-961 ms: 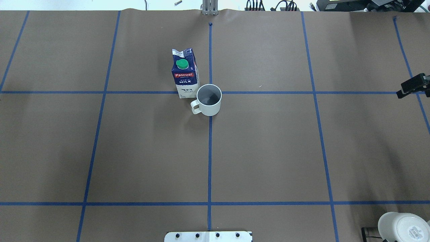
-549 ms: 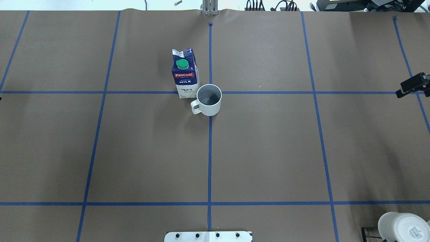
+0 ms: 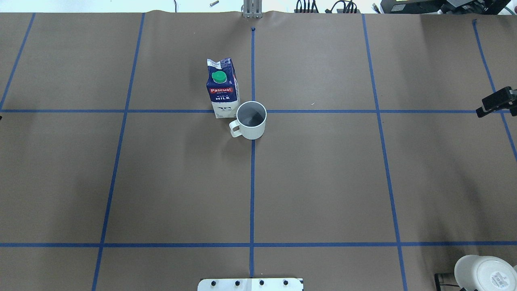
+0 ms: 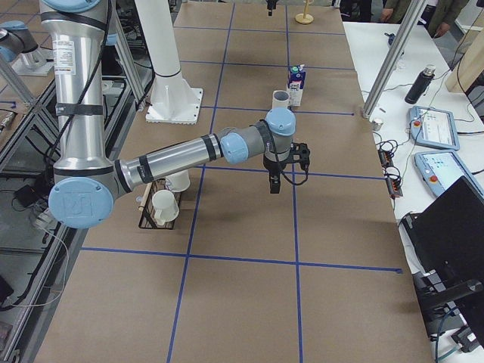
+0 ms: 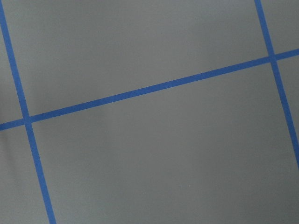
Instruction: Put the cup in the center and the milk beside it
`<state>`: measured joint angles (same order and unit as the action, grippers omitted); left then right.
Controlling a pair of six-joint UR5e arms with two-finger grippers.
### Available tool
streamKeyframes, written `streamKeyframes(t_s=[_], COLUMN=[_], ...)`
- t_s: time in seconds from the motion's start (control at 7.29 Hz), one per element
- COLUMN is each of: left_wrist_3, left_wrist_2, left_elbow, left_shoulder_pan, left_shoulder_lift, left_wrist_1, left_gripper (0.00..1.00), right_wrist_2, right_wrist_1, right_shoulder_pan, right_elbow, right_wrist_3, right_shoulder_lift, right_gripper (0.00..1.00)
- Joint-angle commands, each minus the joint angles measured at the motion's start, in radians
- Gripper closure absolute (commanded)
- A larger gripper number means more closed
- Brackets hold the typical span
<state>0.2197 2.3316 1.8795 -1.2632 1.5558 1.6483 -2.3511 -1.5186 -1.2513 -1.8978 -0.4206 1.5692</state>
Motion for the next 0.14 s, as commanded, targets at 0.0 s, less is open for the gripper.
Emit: streamKeyframes(t_s=[0.0], left_wrist_3=[0.001], left_wrist_2=[0.000], left_elbow=[0.001], left_shoulder_pan=[0.001], left_shoulder_lift=[0.003], left_wrist_1=[0.001], left_gripper=[0.02], right_wrist_2=[0.007], right_wrist_1=[0.000], right_shoulder_pan=[0.003], right_elbow=[0.005], right_wrist_3=[-0.001], right_shoulder_lift=[-0.003], right_gripper=[0.00])
